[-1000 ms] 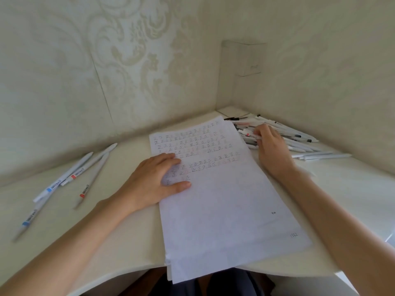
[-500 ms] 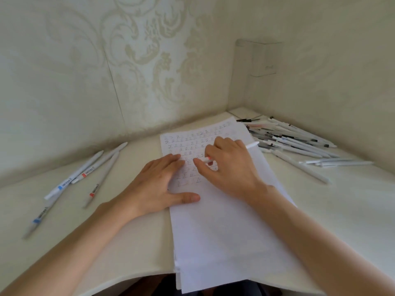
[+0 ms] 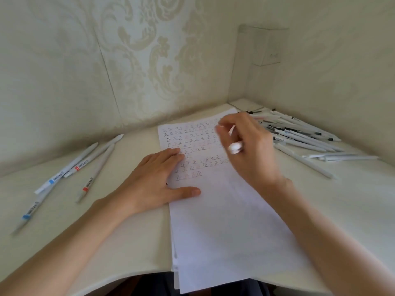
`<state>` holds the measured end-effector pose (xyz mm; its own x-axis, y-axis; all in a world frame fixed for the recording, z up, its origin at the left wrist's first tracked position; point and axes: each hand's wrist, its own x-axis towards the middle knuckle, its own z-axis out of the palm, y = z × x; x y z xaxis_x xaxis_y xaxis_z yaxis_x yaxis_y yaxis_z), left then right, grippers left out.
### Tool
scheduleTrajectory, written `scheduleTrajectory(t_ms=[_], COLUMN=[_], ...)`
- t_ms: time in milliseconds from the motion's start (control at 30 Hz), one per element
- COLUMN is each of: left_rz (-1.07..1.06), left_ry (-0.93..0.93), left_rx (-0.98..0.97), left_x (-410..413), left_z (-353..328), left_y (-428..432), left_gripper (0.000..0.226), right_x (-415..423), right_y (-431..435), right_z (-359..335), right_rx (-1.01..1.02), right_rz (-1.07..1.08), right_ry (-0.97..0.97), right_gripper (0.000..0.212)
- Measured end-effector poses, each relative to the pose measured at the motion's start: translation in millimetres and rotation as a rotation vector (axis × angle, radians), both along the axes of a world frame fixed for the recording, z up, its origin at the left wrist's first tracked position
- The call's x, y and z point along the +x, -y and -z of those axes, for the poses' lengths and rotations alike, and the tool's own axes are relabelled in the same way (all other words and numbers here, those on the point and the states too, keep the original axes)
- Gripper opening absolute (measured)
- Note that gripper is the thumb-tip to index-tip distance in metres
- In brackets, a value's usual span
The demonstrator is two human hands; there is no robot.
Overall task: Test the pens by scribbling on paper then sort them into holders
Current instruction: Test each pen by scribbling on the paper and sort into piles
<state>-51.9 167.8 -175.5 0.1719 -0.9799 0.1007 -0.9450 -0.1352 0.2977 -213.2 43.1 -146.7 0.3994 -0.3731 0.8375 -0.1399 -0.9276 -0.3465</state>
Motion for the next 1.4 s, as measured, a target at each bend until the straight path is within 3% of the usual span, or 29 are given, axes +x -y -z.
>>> scheduleTrajectory(t_ms=[133, 233, 300, 400, 500, 600, 767, 967, 1400], left_rz=[-0.027, -0.076, -0.110, -0.104, -0.097, -0.095, -0.091, -0.096, -0.091], left_ry=[-0.004, -0.026, -0.058, -0.028, -0.027, -0.012, -0.013, -0.009, -0.016], left_rx=[-0.025, -0.070, -0.091, -0.073, -0.046, -0.040, -0.026, -0.035, -0.028], left_x=[-1.0, -6.0, -12.4, -18.4, -18.7, -19.4, -20.2, -19.5, -19.1], left_z=[0.9, -0.3, -1.7, -0.3, -0.2, -1.7, -2.0, -1.3, -1.1], left_y=[-0.3, 1.8, 3.2, 4.4, 3.6, 3.7, 2.3, 2.6, 2.9], left_gripper=[0.119, 0.113, 0.104, 0.102, 0.090, 0.082, 0.082, 0.082, 0.078], right_x=[-4.4, -0.9, 2.0, 9.4, 14.7, 16.5, 17.0, 16.6, 16.7], right_y=[-3.4, -5.4, -6.6, -10.4, -12.0, -14.7, -16.5, -19.9, -17.7], right_z=[-4.1, -5.6, -4.1, 3.0, 10.8, 12.1, 11.8, 10.6, 15.3], right_rx=[0.385, 0.849, 0.955, 0.911, 0.886, 0.926, 0.838, 0.798, 0.751], right_rz=[-0.060, -0.118, -0.144, -0.159, -0.116, -0.139, -0.025, -0.012, -0.024], right_ry=[0.089, 0.114, 0.024, -0.088, -0.131, -0.166, -0.251, -0.300, -0.334], right_gripper=[0.040, 0.060, 0.044, 0.016, 0.023, 0.014, 0.040, 0.023, 0.026])
